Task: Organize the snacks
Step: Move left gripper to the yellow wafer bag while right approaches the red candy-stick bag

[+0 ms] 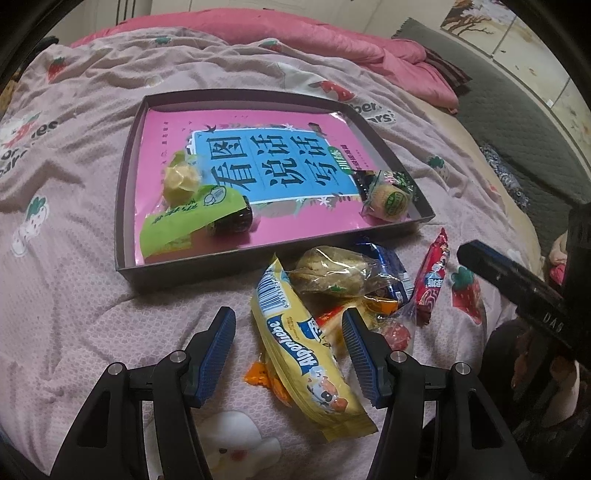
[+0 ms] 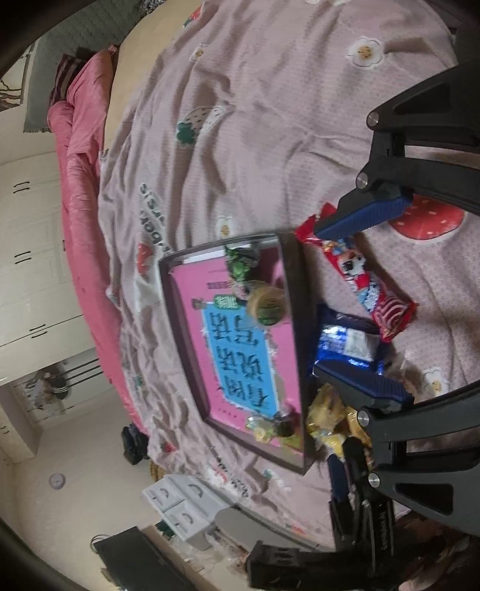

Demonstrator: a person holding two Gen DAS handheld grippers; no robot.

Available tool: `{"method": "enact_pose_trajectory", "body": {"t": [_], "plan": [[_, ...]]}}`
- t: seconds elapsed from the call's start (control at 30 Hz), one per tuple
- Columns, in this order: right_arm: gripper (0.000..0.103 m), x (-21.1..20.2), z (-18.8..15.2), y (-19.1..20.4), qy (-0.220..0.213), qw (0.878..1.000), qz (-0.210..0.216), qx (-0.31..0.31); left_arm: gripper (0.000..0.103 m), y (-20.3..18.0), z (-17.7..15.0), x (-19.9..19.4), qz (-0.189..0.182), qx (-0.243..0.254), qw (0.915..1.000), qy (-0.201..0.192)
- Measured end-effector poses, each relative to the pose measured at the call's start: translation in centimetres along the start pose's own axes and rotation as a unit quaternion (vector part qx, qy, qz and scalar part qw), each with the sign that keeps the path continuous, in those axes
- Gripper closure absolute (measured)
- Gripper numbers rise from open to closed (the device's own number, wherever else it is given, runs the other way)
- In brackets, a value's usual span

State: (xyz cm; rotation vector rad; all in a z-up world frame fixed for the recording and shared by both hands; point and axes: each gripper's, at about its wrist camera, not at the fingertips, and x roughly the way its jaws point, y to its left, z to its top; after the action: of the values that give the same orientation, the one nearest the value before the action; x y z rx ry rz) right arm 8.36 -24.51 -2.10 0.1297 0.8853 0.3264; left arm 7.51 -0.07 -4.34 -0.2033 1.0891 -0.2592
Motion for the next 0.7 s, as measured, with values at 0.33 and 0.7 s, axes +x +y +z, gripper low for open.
{"method": "enact_pose_trajectory", "body": {"t": [0.33,0.7], "plan": [[0.036,1.2,-0.8,-1.3,0.034,0.999,-0.004,0.035,0.041,0.2,0.1,0.5,-0.002,-0.005,1.0,0.004],[0.045,4.0,-1.4,-1.0,0.07,0.997,0.003,0.029,0.041,0.4,0.4,1.2,-0.012,-0.014,0.9998,0.01]]}}
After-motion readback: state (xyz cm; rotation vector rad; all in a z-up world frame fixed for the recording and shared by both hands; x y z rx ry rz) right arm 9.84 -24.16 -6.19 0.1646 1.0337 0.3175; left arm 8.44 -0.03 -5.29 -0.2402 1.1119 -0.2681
